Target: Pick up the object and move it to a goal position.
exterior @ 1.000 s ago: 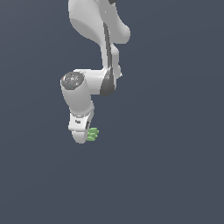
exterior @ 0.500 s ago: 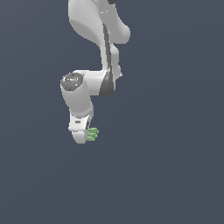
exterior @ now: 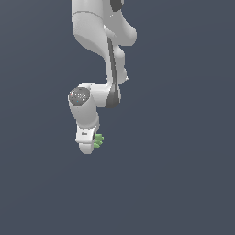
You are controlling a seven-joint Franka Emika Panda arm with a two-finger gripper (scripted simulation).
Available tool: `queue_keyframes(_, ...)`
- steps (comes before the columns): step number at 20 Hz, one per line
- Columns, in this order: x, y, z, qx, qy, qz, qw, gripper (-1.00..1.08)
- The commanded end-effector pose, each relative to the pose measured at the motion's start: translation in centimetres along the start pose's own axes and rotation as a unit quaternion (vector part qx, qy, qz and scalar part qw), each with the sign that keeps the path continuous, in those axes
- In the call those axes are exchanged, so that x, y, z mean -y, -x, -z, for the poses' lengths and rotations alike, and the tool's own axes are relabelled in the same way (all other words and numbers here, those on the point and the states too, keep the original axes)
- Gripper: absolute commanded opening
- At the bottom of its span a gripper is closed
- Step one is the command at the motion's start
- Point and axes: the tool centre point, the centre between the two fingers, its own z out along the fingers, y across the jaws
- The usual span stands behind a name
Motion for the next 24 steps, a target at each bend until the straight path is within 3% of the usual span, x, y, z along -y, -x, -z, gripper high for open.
queue_keyframes(1, -0.1, 0.0, -0.5, 0.0, 0.001, 0.0, 1.0, 1.0)
queue_keyframes(3, -0.1, 0.0, -0.6, 0.0, 0.001, 0.0, 1.0, 1.0)
queue_keyframes(4, -0.1, 0.0, -0.6, 0.0, 0.001, 0.0, 1.0, -1.0)
queue_keyframes(17, -0.3, -0.2, -0.1, 0.001, 0.005, 0.0, 1.0, -1.0)
queue_keyframes(24, 0.8, -2.9, 0.4, 0.001, 0.004, 0.0, 1.0, -1.0)
